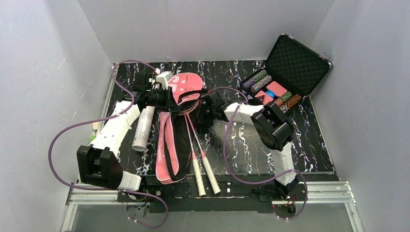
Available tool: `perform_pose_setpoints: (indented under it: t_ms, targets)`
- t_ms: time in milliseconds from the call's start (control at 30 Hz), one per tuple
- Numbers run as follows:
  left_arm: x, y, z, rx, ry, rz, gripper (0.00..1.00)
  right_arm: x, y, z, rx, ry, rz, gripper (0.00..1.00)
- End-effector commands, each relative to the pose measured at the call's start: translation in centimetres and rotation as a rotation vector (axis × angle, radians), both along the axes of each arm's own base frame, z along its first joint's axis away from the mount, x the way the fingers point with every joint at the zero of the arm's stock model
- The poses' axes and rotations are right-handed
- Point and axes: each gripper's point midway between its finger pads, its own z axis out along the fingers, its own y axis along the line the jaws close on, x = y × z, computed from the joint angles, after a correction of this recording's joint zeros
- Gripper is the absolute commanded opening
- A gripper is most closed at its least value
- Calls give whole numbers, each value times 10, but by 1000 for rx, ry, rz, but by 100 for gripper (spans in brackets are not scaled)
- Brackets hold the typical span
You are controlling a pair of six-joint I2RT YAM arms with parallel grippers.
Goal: Pack up the badminton gear
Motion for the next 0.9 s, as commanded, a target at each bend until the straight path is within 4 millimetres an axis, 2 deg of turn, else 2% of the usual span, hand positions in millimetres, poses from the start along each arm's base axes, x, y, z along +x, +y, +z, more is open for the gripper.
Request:
perform_pose_setpoints:
  t_ms: [0,133,200,300,367,400,533,667,867]
  targets:
    - [-7,-8,15,-33,-48,-66,0,2,-1,23,67,-29,-7,1]
    - [-10,-9,7,-33,-33,-88,1,2,-15,53,71,-90,-14,1]
    - [-13,-12,4,-38,-28,-118,14,0,-20,72,70,-113,-14,1]
    - [-23,-22,-1,-25,-42,-190,27,-4,-25,101,73,-134,-7,1]
    - [-31,-31,-3,-9,-67,-247,42,-8,-28,117,76,-133,-5,1]
    - [-35,-35,-3,-6,-74,-272,45,-10,-29,124,80,-133,-4,1]
    - [-44,-52,-7,4,-79,-336,49,-17,-32,146,105,-128,-18,1]
    - [-44,-57,-15,10,-56,-350,54,-19,-36,163,105,-121,-26,1]
    - [-56,-63,-4,-16,-73,-384,63,-17,-36,199,121,-127,-29,1]
